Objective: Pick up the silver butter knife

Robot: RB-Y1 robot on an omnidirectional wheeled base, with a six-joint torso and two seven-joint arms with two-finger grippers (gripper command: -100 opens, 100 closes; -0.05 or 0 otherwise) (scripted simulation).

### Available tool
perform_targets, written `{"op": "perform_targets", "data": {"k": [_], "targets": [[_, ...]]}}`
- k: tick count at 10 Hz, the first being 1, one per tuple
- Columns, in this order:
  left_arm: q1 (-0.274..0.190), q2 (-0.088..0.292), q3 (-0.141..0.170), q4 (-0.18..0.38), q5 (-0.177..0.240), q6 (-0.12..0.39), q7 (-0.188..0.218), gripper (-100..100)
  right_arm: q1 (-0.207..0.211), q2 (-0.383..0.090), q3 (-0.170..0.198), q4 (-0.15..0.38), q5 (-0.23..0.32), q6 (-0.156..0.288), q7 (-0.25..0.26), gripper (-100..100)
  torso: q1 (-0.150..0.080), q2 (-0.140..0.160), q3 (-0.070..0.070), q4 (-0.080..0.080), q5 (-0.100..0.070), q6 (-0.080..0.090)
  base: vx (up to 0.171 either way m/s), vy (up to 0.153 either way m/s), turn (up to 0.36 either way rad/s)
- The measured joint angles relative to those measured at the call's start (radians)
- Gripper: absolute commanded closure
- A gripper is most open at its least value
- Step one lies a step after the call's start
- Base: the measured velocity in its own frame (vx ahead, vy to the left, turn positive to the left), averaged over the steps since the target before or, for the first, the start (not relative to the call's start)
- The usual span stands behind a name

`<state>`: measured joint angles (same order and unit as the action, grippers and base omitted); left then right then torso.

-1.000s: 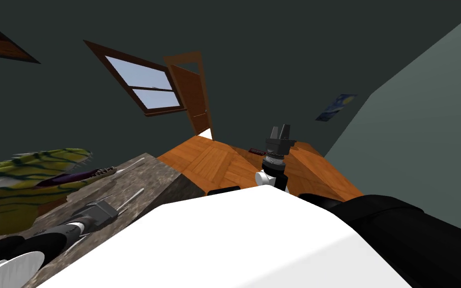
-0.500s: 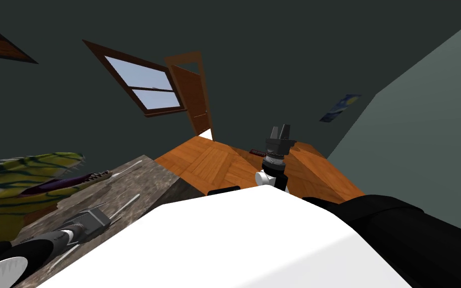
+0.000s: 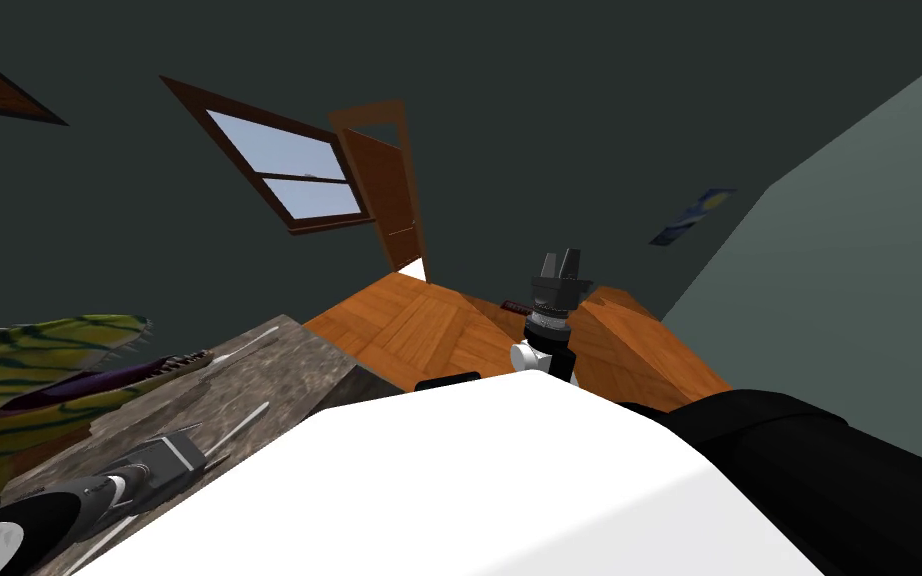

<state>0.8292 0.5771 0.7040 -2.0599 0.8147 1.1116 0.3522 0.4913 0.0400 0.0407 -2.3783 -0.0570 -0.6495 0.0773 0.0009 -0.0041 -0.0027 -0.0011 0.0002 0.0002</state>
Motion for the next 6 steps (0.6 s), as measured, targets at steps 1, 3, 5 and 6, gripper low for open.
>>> {"op": "perform_targets", "data": {"k": [1, 3, 5, 6], "targets": [[-0.002, 0.007, 0.007, 0.018, 0.009, 0.026, 0.002, -100, 0.000, 0.000, 0.000, 0.000, 0.000, 0.000, 0.000, 0, 0.001, -0.001, -0.001, 0.000, 0.000, 0.000, 0.089, 0.024, 0.020], [-0.006, 0.016, 0.017, 0.034, 0.019, 0.083, 0.011, -100, 0.000, 0.000, 0.000, 0.000, 0.000, 0.000, 0.000, 0, 0.001, -0.001, -0.001, 0.000, 0.000, 0.000, 0.088, 0.018, 0.027], [-0.015, 0.030, 0.025, 0.059, 0.030, 0.144, 0.019, -100, 0.000, 0.000, 0.000, 0.000, 0.000, 0.000, 0.000, 0, 0.001, -0.001, 0.000, 0.000, 0.000, 0.000, 0.088, 0.017, 0.032], [-0.011, 0.031, 0.031, 0.062, 0.036, 0.171, 0.021, -100, 0.000, 0.000, 0.000, 0.000, 0.000, 0.000, 0.000, 0, 0.001, 0.000, 0.000, 0.000, 0.000, 0.000, 0.088, 0.019, 0.041]]}}
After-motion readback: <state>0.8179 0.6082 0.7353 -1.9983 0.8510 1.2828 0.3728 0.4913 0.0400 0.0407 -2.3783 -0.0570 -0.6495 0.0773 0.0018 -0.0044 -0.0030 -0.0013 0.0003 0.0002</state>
